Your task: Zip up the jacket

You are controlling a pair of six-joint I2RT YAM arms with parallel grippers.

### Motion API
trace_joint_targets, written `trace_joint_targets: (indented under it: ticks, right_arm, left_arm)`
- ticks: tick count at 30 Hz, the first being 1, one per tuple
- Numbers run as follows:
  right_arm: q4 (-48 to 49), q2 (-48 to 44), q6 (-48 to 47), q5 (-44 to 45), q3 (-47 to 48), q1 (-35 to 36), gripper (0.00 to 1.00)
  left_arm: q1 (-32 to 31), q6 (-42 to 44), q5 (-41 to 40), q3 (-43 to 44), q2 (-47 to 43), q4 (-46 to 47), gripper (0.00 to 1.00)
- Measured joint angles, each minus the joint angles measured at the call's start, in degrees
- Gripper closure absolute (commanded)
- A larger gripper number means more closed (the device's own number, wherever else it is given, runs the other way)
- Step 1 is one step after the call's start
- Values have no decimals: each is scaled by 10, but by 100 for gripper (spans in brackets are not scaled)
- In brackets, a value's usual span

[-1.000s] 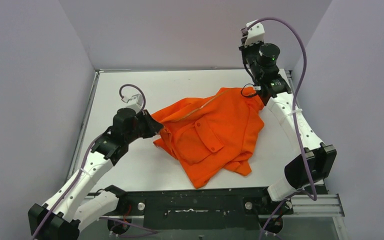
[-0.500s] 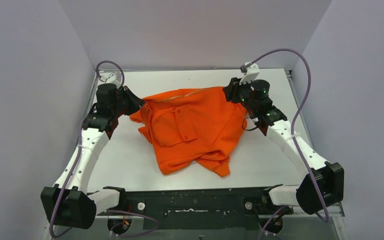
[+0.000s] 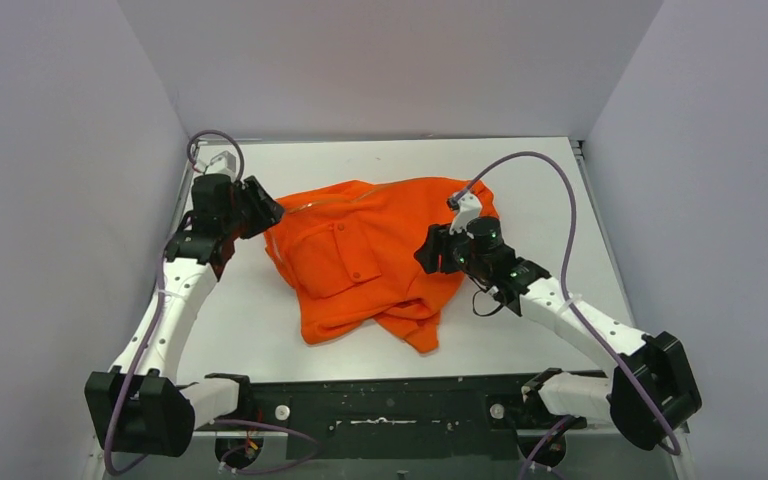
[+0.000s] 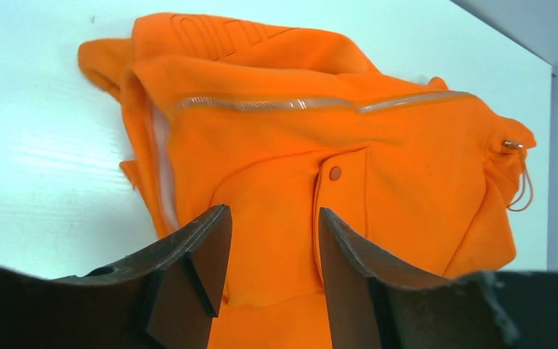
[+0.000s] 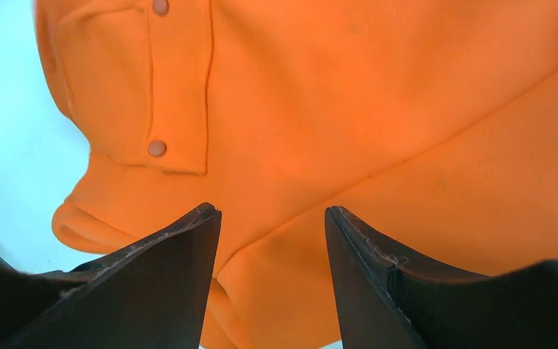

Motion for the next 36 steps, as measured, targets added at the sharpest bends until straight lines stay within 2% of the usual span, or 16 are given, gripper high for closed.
trace_joint_targets:
  ticks: [7, 15, 22, 29, 36]
  right_arm:
    - [6, 30, 25, 20, -27, 13, 44]
    - [39, 134, 42, 48, -22, 18, 41]
    - [43, 237, 39, 100, 24, 10, 40]
    - [46, 287, 31, 163, 74, -75, 39]
    - [20, 290, 15, 189, 104, -173, 37]
  left_arm:
    - [0, 15, -33, -15, -27, -25, 46]
    - [-8, 30, -20, -53, -98, -27, 45]
    - [-33, 32, 7, -93, -117, -29, 45]
    - [-50, 33, 12, -103, -132, -33, 45]
    - [-53, 35, 17, -104, -137, -32, 44]
